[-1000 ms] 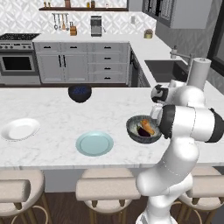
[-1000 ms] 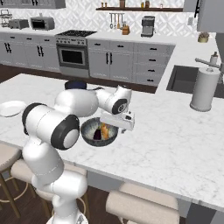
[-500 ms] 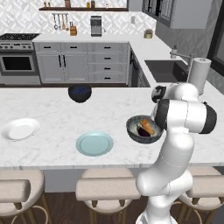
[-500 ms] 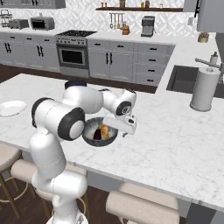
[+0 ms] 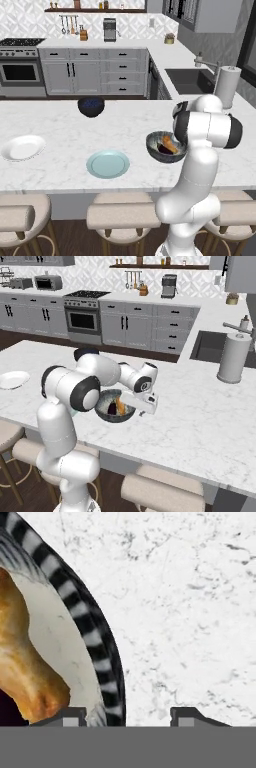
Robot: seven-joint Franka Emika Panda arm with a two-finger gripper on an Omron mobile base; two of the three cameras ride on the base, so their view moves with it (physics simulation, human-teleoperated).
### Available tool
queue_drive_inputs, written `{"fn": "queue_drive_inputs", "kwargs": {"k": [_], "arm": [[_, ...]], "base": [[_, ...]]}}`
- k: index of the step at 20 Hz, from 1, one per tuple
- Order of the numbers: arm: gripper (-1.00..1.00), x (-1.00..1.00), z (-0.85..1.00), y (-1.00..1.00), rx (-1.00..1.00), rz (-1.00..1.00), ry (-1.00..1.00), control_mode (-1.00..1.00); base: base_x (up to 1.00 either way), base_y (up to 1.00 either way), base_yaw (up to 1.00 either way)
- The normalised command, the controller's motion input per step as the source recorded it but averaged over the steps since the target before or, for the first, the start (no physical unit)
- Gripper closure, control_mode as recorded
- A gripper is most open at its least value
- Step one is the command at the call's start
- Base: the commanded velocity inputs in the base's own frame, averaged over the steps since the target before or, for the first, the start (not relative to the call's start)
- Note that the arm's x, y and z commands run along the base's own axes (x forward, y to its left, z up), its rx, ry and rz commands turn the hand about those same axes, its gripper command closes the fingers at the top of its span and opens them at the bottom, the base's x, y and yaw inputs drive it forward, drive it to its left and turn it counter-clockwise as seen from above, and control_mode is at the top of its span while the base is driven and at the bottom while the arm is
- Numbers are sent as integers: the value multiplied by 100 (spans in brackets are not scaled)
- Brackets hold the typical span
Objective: Pick the chicken drumstick and eggplant from their plates and place them in the bowl. Then put the bowl in the fridge.
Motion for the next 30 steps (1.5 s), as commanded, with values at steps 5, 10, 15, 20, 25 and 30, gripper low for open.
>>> {"fn": "queue_drive_inputs", "kwargs": {"k": [5, 10, 15, 20, 25, 30], "arm": [[100, 4, -16, 32, 0, 0, 1, -100], [100, -17, 0, 10, 0, 0, -2, -100], [100, -52, 29, -1, 4, -8, -7, -100], [100, -57, 87, -2, 18, -27, -2, -100], [100, -24, 68, -1, 0, -40, 12, -100], [100, -1, 11, 0, 0, -73, 30, -100]], "base": [[0, 0, 0], [0, 0, 0], [0, 0, 0], [0, 0, 0], [0, 0, 0], [0, 0, 0]]}}
